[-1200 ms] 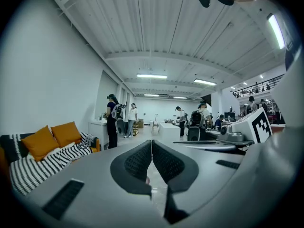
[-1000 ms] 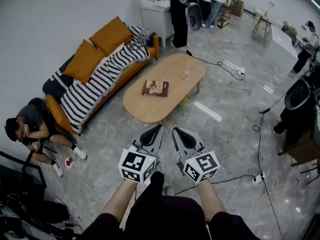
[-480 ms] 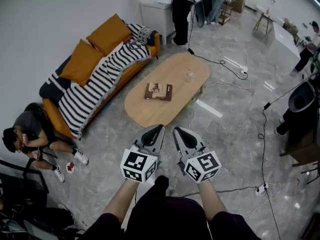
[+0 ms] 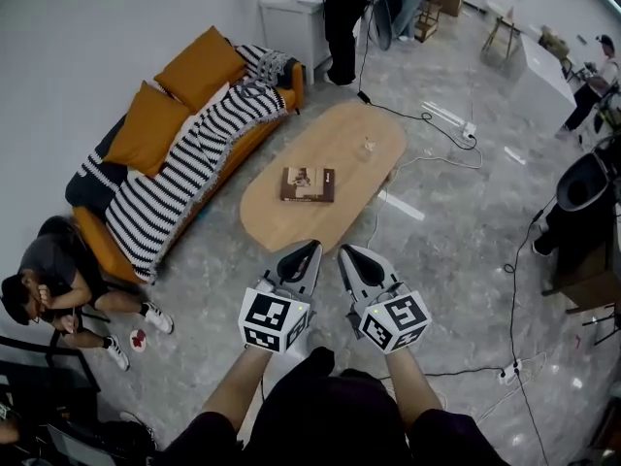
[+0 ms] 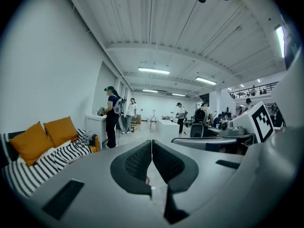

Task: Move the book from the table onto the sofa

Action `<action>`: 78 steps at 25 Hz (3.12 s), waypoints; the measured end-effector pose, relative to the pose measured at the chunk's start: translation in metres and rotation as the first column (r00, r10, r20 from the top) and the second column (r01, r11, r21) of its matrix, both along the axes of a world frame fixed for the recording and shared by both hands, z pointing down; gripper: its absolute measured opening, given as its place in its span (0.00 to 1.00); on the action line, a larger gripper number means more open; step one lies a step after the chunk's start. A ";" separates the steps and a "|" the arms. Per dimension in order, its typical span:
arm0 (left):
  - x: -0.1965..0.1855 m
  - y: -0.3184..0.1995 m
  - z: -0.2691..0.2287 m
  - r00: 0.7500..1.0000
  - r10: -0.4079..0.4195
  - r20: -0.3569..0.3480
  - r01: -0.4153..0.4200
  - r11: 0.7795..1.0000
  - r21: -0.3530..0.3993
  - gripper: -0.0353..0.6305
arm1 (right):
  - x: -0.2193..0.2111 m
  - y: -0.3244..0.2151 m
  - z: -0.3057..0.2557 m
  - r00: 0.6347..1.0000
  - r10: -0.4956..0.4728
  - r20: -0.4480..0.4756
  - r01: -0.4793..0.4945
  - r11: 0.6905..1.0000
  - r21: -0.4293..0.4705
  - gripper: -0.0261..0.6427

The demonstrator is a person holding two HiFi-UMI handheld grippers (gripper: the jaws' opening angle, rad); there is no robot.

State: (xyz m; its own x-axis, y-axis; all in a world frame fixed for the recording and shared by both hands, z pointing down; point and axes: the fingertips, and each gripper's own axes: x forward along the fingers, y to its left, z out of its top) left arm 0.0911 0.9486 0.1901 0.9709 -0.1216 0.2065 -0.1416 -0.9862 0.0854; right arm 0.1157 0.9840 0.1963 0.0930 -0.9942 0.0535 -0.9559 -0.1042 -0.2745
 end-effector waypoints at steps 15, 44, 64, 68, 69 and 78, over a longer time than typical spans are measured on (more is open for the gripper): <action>0.037 -0.065 0.019 1.000 0.003 0.019 -0.003 1.000 -0.026 0.08 | 0.042 -0.064 0.015 1.000 0.015 0.011 -0.015 1.000 -0.017 0.07; 0.216 -0.224 0.056 0.989 -0.113 0.100 0.120 0.990 -0.069 0.08 | 0.230 -0.222 0.053 0.991 -0.066 0.112 0.072 0.996 -0.048 0.07; 0.253 -0.354 0.134 0.981 0.009 0.195 0.015 0.993 -0.121 0.08 | 0.287 -0.327 0.129 0.971 0.124 0.206 -0.091 0.983 -0.161 0.07; 0.254 -0.380 0.151 0.971 0.092 0.219 -0.070 0.992 -0.106 0.08 | 0.292 -0.343 0.145 0.951 0.201 0.235 -0.159 0.970 -0.185 0.07; 0.254 -0.385 0.157 0.968 0.106 0.227 -0.085 0.991 -0.104 0.08 | 0.292 -0.345 0.152 0.944 0.219 0.247 -0.174 0.966 -0.190 0.07; 0.268 -0.414 0.214 0.955 0.125 0.270 -0.093 0.987 -0.131 0.08 | 0.307 -0.353 0.217 0.915 0.269 0.300 -0.195 0.947 -0.254 0.07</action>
